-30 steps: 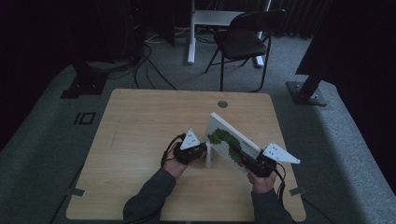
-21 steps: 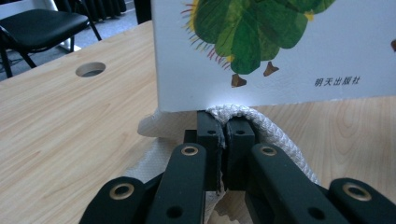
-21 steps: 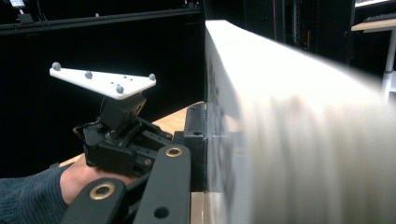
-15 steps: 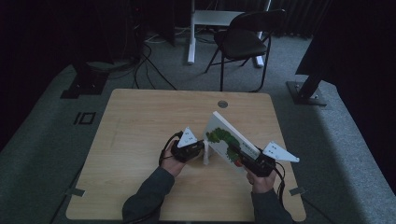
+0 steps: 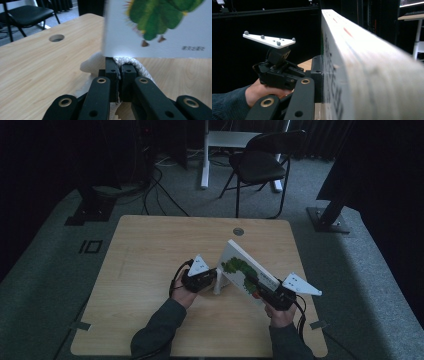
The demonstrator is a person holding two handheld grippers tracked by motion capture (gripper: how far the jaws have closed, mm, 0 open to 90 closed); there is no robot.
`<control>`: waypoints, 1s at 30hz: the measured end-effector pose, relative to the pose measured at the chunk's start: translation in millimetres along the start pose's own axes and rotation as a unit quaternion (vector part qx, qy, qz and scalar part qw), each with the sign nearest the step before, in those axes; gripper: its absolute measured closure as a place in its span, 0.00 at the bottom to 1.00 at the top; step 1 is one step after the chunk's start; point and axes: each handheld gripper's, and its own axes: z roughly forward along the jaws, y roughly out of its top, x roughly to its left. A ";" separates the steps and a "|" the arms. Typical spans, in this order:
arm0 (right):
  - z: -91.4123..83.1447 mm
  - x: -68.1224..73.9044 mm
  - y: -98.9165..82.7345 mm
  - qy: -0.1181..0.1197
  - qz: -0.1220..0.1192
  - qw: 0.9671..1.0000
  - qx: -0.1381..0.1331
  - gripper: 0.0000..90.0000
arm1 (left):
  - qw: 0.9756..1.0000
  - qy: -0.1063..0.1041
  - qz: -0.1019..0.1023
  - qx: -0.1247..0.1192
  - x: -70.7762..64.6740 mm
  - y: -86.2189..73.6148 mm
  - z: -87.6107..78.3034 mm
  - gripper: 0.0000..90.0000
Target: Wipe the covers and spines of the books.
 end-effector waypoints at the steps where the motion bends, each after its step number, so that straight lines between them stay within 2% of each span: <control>1: 0.4 0.3 -0.3 -0.001 0.000 1.000 0.002 0.87 | 1.000 -0.002 0.001 0.001 -1.3 -0.5 1.1 0.98; 14: 3.5 0.2 -1.6 -0.005 0.004 1.000 0.001 0.87 | 0.999 -0.021 0.024 0.008 -18.8 0.4 8.0 0.98; 30: 8.0 -0.3 -0.2 -0.006 0.012 1.000 -0.004 0.87 | 0.999 -0.039 0.036 0.007 -35.3 1.0 12.4 0.98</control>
